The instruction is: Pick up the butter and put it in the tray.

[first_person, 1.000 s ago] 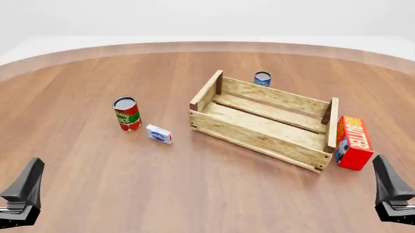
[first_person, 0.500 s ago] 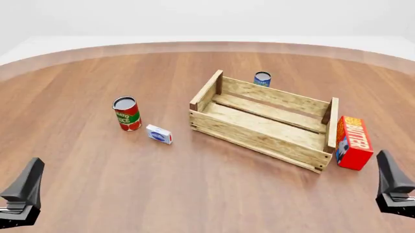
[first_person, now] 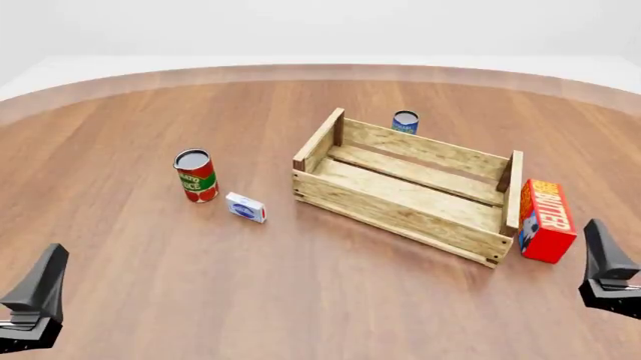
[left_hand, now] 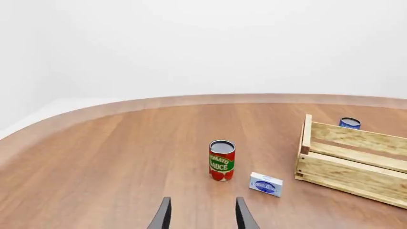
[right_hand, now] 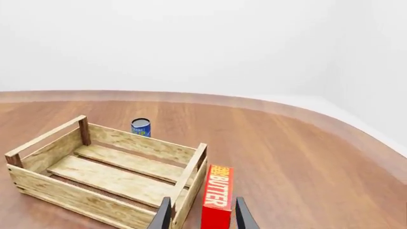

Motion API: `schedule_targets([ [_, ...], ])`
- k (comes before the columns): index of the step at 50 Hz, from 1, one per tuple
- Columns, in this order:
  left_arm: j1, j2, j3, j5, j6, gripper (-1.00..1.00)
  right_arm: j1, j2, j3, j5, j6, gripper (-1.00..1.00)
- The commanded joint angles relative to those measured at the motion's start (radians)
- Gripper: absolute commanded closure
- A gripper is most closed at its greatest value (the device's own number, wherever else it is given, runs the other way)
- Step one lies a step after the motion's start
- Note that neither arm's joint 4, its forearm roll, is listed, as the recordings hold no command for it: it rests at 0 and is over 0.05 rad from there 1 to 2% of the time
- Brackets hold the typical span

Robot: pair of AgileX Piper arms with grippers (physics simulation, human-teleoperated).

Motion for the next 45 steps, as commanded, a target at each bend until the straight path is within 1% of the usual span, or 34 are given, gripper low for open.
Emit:
schedule_targets([
  [1, 0.0, 0.0, 0.0, 0.0, 0.0, -1.0, -0.019, 0.129, 0.0, -0.116, 0.011, -1.0],
  [9, 0.0, 0.0, 0.0, 0.0, 0.0, -1.0, -0.029, 0.219, 0.0, -0.187, 0.003, -1.0],
  [13, 0.0, 0.0, 0.0, 0.0, 0.0, -1.0, -0.035, 0.245, 0.0, -0.207, 0.0, -1.0],
  [20, 0.0, 0.0, 0.0, 0.0, 0.0, -1.0, -0.048, 0.291, 0.0, -0.242, 0.004, -1.0],
  [26, 0.0, 0.0, 0.0, 0.0, 0.0, -1.0, -0.052, 0.358, 0.0, -0.298, 0.005, -1.0],
  [30, 0.0, 0.0, 0.0, 0.0, 0.0, -1.0, -0.052, 0.409, 0.0, -0.341, 0.009, -1.0],
  [31, 0.0, 0.0, 0.0, 0.0, 0.0, -1.0, -0.054, 0.446, 0.0, -0.372, 0.011, -1.0],
  [32, 0.0, 0.0, 0.0, 0.0, 0.0, -1.0, -0.054, 0.446, 0.0, -0.372, 0.011, -1.0],
  [33, 0.0, 0.0, 0.0, 0.0, 0.0, -1.0, -0.061, 0.483, 0.0, -0.405, 0.018, -1.0],
  [36, 0.0, 0.0, 0.0, 0.0, 0.0, -1.0, -0.059, 0.515, 0.0, -0.435, 0.014, -1.0],
  [38, 0.0, 0.0, 0.0, 0.0, 0.0, -1.0, -0.063, 0.567, 0.0, -0.481, 0.014, -1.0],
  [39, 0.0, 0.0, 0.0, 0.0, 0.0, -1.0, -0.063, 0.567, 0.0, -0.481, 0.014, -1.0],
  [41, 0.0, 0.0, 0.0, 0.0, 0.0, -1.0, -0.066, 0.646, 0.0, -0.551, 0.011, -1.0],
  [45, 0.0, 0.0, 0.0, 0.0, 0.0, -1.0, -0.077, 0.684, 0.0, -0.589, 0.011, -1.0],
])
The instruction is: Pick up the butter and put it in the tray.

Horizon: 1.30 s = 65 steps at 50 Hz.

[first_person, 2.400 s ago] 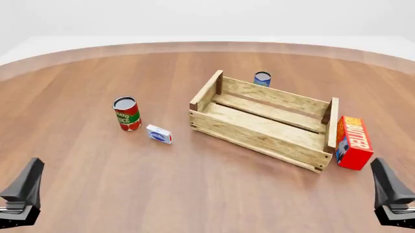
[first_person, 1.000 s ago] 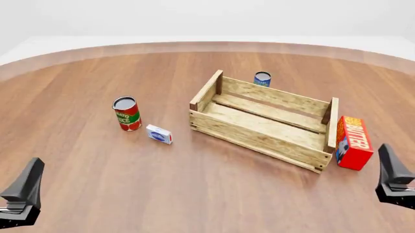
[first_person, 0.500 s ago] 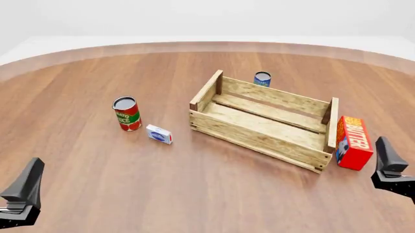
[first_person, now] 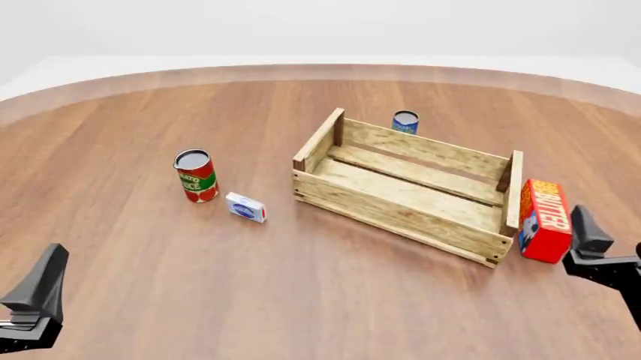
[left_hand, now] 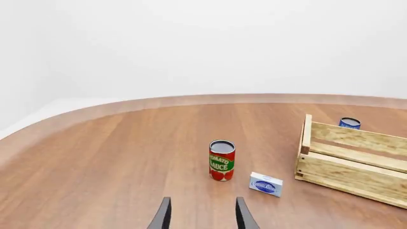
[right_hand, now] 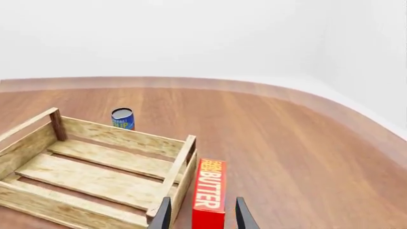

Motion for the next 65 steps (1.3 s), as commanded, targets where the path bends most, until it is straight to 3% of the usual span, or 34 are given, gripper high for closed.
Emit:
schedule_targets([
  [1, 0.0, 0.0, 0.0, 0.0, 0.0, -1.0, -0.019, 0.181, 0.0, -0.162, 0.001, -1.0],
  [14, 0.0, 0.0, 0.0, 0.0, 0.0, -1.0, -0.027, 0.457, 0.0, -0.411, 0.01, -1.0],
  [20, 0.0, 0.0, 0.0, 0.0, 0.0, -1.0, -0.026, 0.513, 0.0, -0.458, 0.008, -1.0],
  [65, 0.0, 0.0, 0.0, 0.0, 0.0, -1.0, -0.032, 0.575, 0.0, -0.47, 0.03, -1.0],
])
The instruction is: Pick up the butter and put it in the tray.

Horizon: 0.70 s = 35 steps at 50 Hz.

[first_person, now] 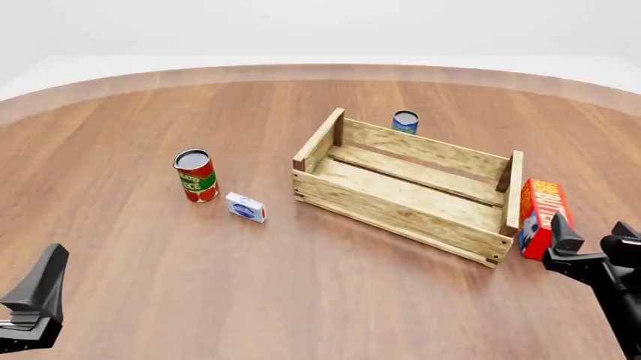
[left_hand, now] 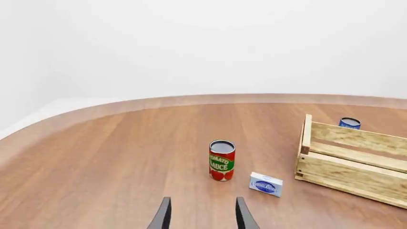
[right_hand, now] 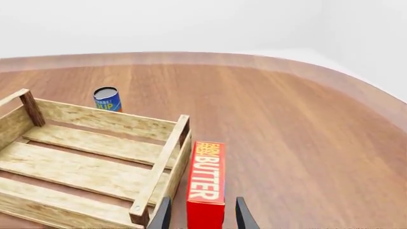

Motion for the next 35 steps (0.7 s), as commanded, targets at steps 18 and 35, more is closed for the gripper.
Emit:
schedule_targets([
  [18, 0.0, 0.0, 0.0, 0.0, 0.0, -1.0, -0.011, 0.061, -0.028, -0.002, 0.016, -1.0],
  [35, 0.0, 0.0, 0.0, 0.0, 0.0, -1.0, -0.011, 0.125, -0.071, -0.002, 0.023, -1.0],
])
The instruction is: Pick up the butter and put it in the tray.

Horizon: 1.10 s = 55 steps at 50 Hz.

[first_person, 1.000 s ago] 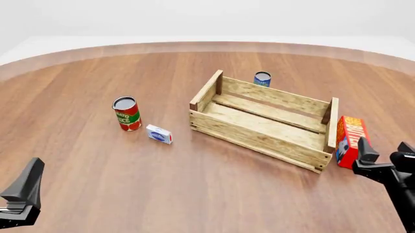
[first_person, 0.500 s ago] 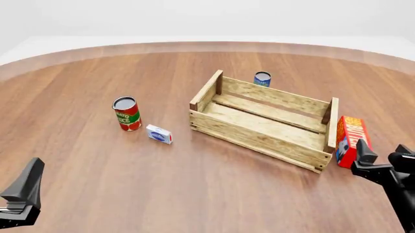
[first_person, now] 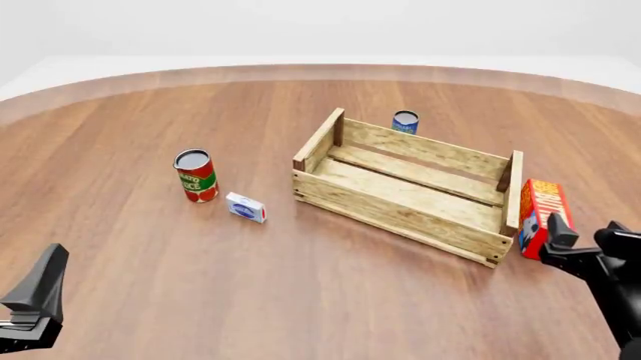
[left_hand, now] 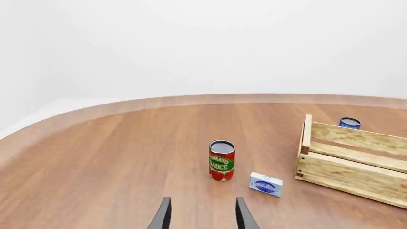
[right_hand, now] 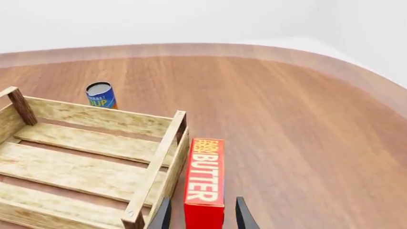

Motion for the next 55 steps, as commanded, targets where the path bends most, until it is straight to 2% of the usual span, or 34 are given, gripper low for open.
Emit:
schedule_targets([
  [1, 0.0, 0.0, 0.0, 0.0, 0.0, -1.0, -0.001, 0.041, -0.027, 0.0, 0.006, -1.0],
  [55, 0.0, 0.0, 0.0, 0.0, 0.0, -1.0, -0.013, 0.238, -0.132, 0.0, 0.035, -1.0],
])
